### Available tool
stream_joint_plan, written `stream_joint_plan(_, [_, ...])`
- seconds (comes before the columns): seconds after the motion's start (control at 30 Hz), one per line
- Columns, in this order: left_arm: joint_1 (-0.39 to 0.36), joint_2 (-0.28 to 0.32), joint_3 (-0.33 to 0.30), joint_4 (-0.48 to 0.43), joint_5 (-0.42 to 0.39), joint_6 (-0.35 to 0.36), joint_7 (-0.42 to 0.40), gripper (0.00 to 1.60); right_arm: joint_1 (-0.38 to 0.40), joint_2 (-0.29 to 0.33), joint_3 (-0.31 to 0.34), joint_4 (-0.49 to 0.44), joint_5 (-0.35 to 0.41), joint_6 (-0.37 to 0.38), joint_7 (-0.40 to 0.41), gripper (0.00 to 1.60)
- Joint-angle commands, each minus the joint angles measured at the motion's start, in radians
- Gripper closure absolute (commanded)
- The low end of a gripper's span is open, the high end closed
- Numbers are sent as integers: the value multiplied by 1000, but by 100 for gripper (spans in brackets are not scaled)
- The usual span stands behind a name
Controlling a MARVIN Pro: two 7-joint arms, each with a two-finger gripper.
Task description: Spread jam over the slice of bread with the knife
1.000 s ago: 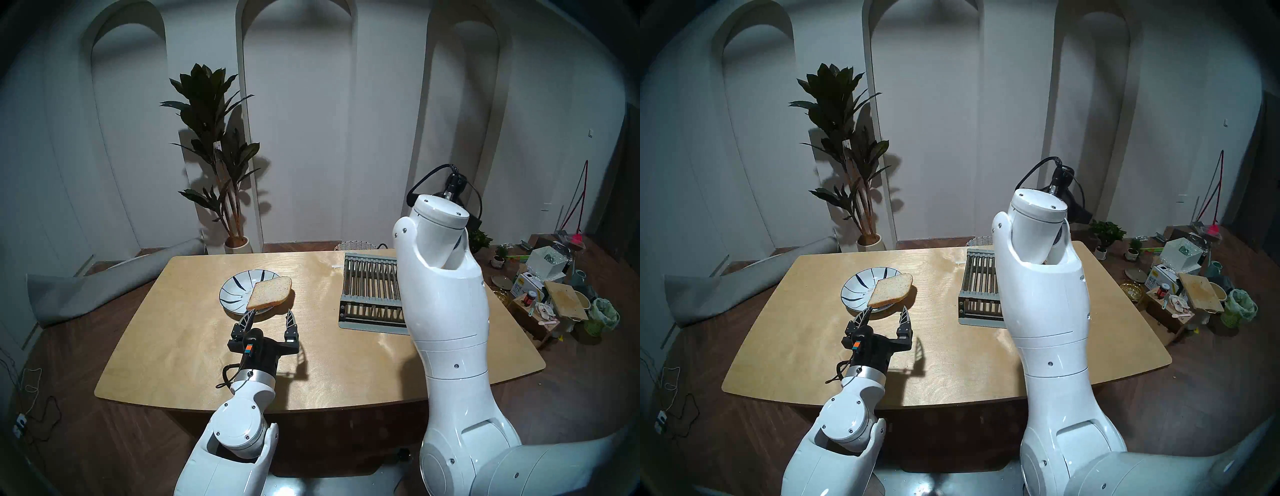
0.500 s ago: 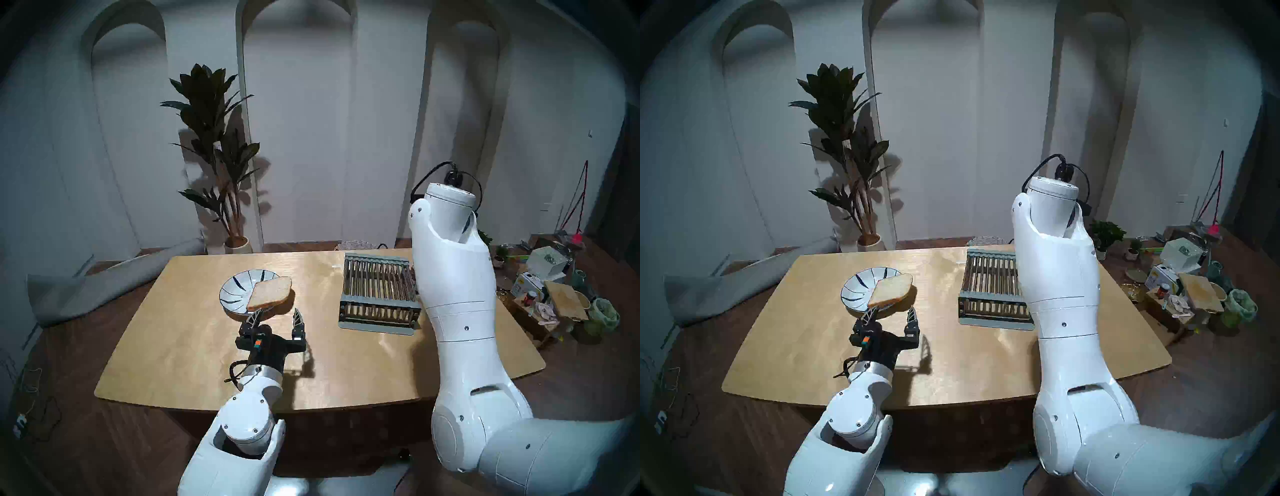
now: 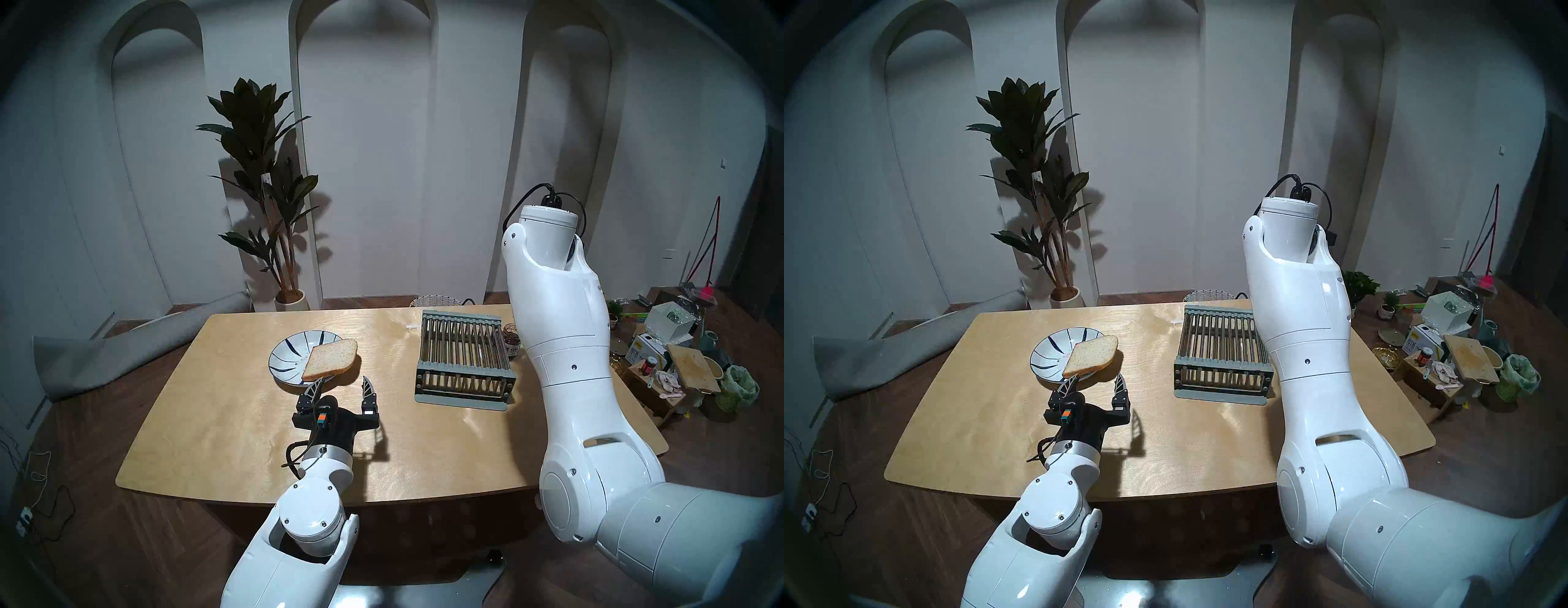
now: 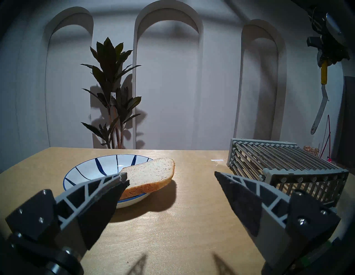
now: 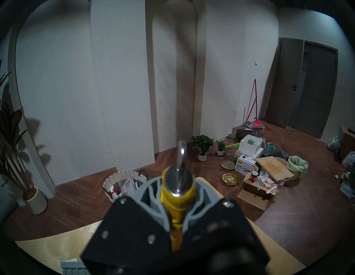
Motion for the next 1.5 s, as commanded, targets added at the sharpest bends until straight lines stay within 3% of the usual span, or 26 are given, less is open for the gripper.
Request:
stream_joint_plan(0.0, [-35,12,36,-20,-3,-3,62,0,48,8,-11,17,-13,-30,3,160])
stream_joint_plan(0.33, [-55,17,58,-9,-8,-1,111,0,35,1,-7,37,-10,-47,4,160])
stream_joint_plan(0.93, [-62,23,53,-14,-14,-13,115,0,-5,-21,-14,63,-20,-72,-27,160])
stream_joint_plan(1.47, [-52,21,39,-19,-23,-27,110,0,-11,-28,-45,123,-35,-154,-42,160])
